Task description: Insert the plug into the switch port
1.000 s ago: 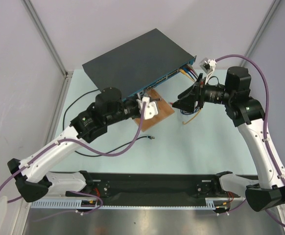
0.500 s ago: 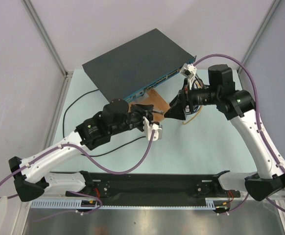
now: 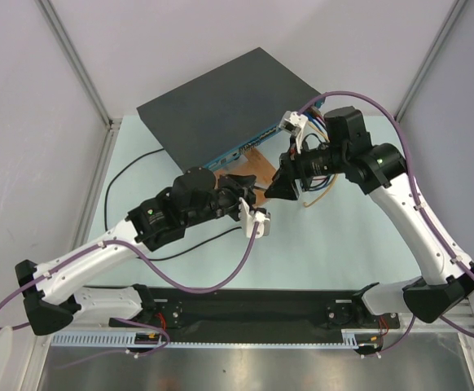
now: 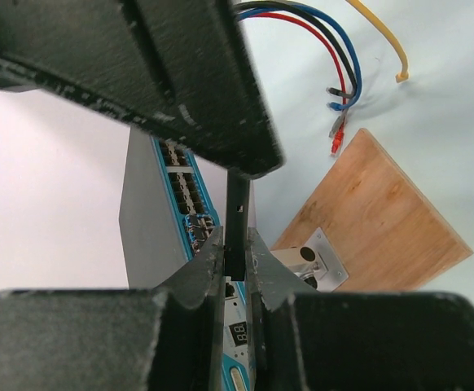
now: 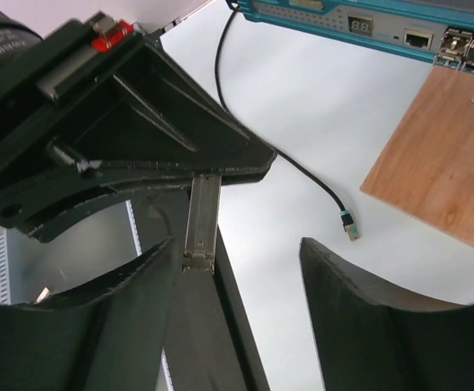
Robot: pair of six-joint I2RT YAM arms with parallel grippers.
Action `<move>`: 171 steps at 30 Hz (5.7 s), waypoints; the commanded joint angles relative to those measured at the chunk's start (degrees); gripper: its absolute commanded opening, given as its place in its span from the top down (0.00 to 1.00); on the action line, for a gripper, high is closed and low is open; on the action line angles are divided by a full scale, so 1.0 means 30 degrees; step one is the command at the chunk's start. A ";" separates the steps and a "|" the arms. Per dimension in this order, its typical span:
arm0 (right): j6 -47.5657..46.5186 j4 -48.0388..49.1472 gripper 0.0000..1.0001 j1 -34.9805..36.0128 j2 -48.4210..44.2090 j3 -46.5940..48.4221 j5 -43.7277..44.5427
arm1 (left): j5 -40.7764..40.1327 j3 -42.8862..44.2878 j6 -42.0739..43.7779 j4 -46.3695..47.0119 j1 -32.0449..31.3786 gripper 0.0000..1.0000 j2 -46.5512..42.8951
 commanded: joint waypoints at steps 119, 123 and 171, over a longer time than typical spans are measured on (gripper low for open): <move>-0.4185 1.1989 1.00 -0.4558 0.2461 -0.2182 1.0692 | 1.5241 -0.8245 -4.5548 1.5962 2.1457 0.94 0.1576; -0.3921 1.2194 1.00 -0.4587 0.2549 -0.2094 1.0546 | 1.5212 -0.8275 -4.5345 1.5729 2.1457 0.98 0.1489; -0.2223 1.2312 1.00 -0.5260 0.3633 -0.2562 0.7793 | 1.5182 -0.8011 -4.5169 1.5289 2.1457 1.00 0.1694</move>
